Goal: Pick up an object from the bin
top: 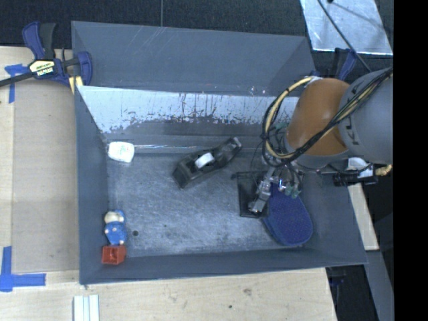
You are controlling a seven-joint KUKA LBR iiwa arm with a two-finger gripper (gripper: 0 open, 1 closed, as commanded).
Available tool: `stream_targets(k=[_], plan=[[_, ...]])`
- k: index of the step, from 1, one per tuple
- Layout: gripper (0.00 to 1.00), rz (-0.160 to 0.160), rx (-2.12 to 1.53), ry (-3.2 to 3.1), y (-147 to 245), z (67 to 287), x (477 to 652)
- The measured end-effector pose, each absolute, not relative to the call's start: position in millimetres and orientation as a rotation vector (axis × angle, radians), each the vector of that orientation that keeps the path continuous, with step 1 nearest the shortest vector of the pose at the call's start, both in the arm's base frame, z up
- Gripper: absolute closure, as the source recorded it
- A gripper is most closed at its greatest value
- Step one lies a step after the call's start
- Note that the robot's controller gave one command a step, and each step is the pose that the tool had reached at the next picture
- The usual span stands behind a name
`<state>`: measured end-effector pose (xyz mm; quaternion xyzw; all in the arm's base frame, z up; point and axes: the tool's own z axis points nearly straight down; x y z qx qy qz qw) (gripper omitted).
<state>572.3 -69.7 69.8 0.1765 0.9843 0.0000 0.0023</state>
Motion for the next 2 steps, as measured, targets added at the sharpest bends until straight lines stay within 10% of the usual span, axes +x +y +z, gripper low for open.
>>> stream_targets(k=[1,2], plan=[[0.00,0.000,0.210,3.133,-69.8,105.8,538.4],[0.00,0.002,0.278,3.132,-81.0,68.5,543.8]])
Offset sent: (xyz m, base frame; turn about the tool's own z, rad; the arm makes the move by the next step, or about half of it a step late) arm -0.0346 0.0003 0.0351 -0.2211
